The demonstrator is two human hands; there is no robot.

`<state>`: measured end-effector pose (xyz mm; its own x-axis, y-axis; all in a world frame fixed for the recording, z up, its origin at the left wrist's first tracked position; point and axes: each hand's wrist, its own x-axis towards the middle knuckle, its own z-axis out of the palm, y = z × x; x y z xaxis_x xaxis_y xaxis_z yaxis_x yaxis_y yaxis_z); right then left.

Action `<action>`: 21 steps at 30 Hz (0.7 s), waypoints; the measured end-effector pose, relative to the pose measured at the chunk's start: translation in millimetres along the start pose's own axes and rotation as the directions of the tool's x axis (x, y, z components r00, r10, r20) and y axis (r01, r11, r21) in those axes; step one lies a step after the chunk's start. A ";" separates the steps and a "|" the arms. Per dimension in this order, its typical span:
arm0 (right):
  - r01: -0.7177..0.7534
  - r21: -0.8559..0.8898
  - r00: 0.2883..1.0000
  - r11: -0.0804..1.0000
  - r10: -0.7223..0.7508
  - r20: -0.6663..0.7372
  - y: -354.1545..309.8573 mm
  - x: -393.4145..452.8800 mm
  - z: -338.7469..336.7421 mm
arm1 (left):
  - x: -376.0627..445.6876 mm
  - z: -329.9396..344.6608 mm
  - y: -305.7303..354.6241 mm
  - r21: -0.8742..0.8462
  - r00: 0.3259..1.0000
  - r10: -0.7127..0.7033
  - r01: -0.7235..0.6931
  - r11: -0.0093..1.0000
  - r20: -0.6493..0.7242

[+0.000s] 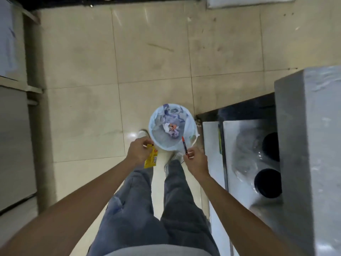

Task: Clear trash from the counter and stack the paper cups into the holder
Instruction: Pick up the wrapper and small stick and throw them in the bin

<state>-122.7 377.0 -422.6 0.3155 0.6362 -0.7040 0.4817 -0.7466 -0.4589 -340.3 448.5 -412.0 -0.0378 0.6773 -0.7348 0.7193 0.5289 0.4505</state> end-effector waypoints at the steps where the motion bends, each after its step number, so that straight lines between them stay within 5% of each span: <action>1: -0.022 0.016 1.000 1.000 0.022 -0.009 1.5 9.1 8.4 | 13.1 5.0 -4.5 0.007 1.000 -0.008 0.008 1.000 0.018; 8: -0.149 0.081 0.989 0.986 0.149 -0.002 24.1 84.8 72.8 | 116.8 36.9 -32.2 0.030 0.994 -0.003 0.000 1.000 0.110; 21: -0.192 0.092 0.981 0.977 0.190 0.031 66.4 217.3 170.0 | 261.6 112.6 -81.5 -0.033 1.000 0.002 -0.002 0.999 0.018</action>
<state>-161.1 432.7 -698.1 0.3760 0.4761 -0.7950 0.3345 -0.8698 -0.3627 -330.7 525.0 -698.0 -0.0236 0.6691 -0.7428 0.6961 0.5443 0.4682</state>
